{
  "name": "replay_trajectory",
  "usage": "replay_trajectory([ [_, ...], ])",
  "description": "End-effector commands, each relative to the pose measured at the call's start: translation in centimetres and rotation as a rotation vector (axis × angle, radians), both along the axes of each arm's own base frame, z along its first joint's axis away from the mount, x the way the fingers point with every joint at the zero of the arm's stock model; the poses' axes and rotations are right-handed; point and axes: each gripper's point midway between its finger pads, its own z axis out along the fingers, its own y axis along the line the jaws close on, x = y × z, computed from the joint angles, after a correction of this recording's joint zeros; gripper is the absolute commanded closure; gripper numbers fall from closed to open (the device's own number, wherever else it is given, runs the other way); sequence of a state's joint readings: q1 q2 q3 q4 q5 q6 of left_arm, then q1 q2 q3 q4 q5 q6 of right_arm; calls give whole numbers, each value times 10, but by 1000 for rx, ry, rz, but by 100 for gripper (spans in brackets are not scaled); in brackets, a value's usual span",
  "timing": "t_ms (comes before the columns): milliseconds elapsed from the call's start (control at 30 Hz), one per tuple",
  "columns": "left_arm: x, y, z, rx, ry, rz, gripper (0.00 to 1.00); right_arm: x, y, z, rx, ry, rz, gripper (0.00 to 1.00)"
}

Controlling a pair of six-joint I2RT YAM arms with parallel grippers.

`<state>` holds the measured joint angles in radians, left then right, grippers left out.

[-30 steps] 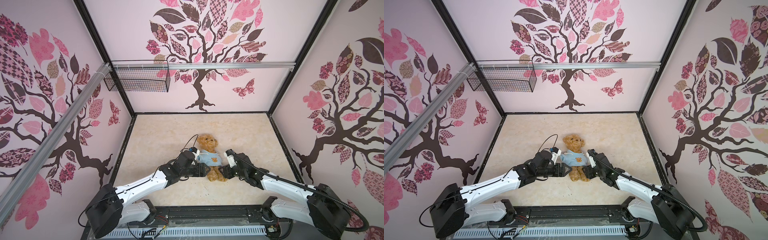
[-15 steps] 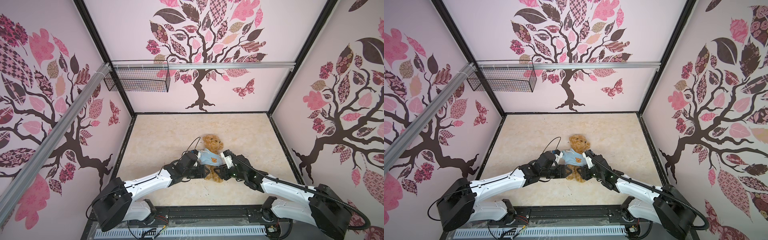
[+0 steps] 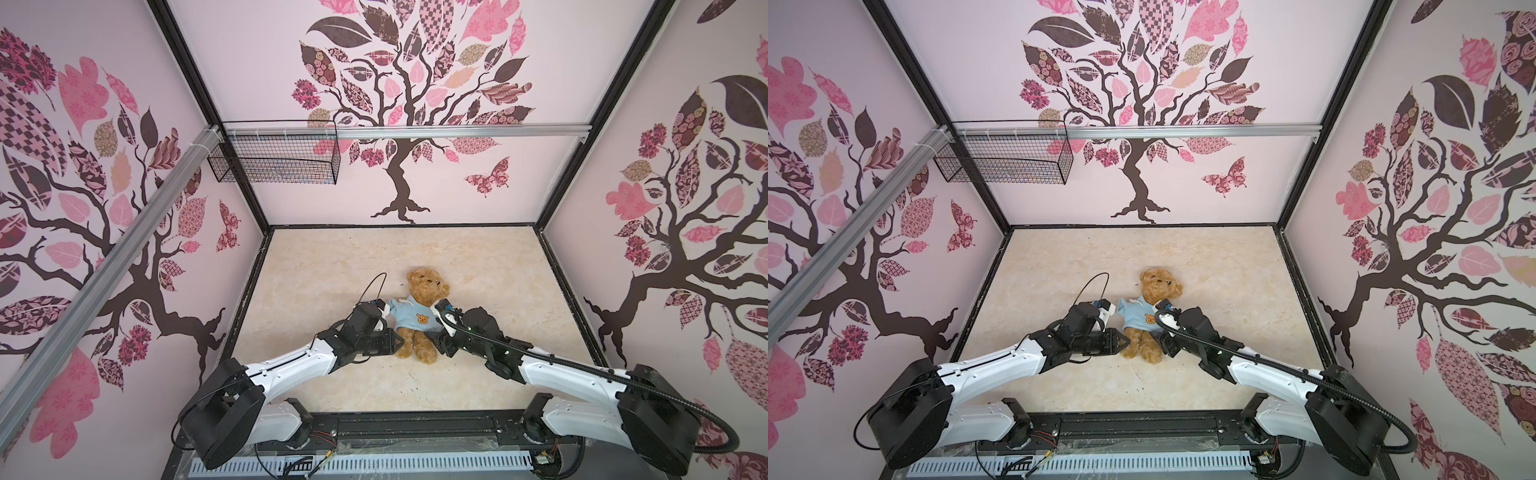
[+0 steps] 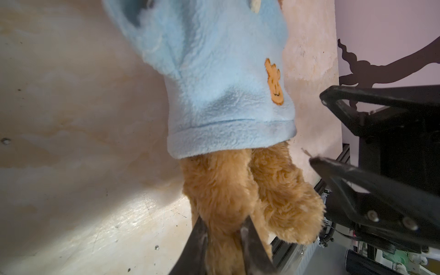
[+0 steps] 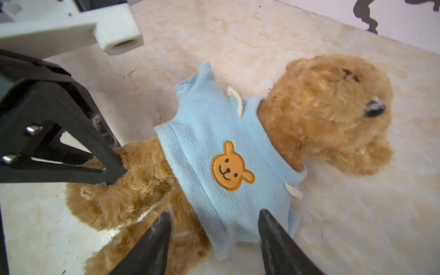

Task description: Dress the teddy bear

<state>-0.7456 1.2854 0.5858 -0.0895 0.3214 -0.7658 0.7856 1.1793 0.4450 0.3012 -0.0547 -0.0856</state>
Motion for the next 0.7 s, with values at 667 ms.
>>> replay_trajectory([
  [667,-7,3,0,-9,-12,-50,81,31,34,-21,-252,-253,110,44],
])
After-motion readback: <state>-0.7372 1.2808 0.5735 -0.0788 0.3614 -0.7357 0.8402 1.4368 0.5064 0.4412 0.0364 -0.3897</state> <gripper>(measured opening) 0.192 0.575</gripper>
